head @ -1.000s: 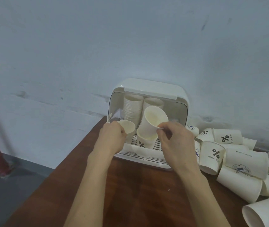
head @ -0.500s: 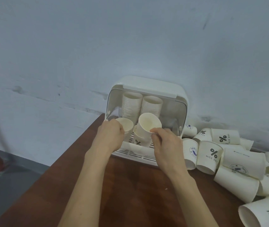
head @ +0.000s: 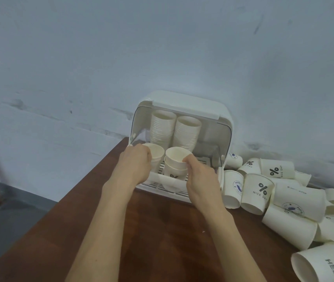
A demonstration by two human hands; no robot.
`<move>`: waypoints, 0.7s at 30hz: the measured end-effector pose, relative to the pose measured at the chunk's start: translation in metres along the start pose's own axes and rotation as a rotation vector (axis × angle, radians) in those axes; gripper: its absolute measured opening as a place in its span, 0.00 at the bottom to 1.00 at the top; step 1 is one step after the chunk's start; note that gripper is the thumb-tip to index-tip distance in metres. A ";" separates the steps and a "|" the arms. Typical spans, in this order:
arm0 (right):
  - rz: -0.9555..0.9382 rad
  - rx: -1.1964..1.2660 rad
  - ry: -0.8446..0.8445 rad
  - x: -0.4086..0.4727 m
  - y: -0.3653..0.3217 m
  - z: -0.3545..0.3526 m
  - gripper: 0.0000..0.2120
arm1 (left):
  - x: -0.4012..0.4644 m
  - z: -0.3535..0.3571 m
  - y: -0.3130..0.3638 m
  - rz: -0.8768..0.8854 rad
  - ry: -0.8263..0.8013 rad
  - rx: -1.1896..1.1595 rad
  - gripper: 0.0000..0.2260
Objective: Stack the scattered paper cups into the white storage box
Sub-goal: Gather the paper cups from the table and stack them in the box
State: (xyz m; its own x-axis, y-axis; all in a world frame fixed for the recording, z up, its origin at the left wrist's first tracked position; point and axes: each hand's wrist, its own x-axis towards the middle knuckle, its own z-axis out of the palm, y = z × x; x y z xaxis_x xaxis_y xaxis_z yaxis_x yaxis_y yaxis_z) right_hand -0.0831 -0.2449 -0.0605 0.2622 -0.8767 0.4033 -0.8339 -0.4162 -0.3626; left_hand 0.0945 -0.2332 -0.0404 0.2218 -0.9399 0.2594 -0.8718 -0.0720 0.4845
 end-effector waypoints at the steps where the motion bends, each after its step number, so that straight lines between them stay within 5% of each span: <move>1: 0.011 -0.052 -0.022 0.000 -0.001 0.001 0.13 | 0.000 0.000 0.000 -0.002 -0.003 0.001 0.09; 21: -0.051 -0.019 -0.021 -0.006 0.006 0.009 0.22 | -0.015 0.002 0.006 -0.007 0.013 0.064 0.13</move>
State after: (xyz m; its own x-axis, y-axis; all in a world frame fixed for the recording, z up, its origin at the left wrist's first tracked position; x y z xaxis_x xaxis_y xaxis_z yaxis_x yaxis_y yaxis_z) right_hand -0.0854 -0.2448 -0.0731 0.3145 -0.8596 0.4027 -0.8283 -0.4557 -0.3260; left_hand 0.0847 -0.2207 -0.0431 0.2331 -0.9349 0.2677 -0.8964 -0.0998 0.4320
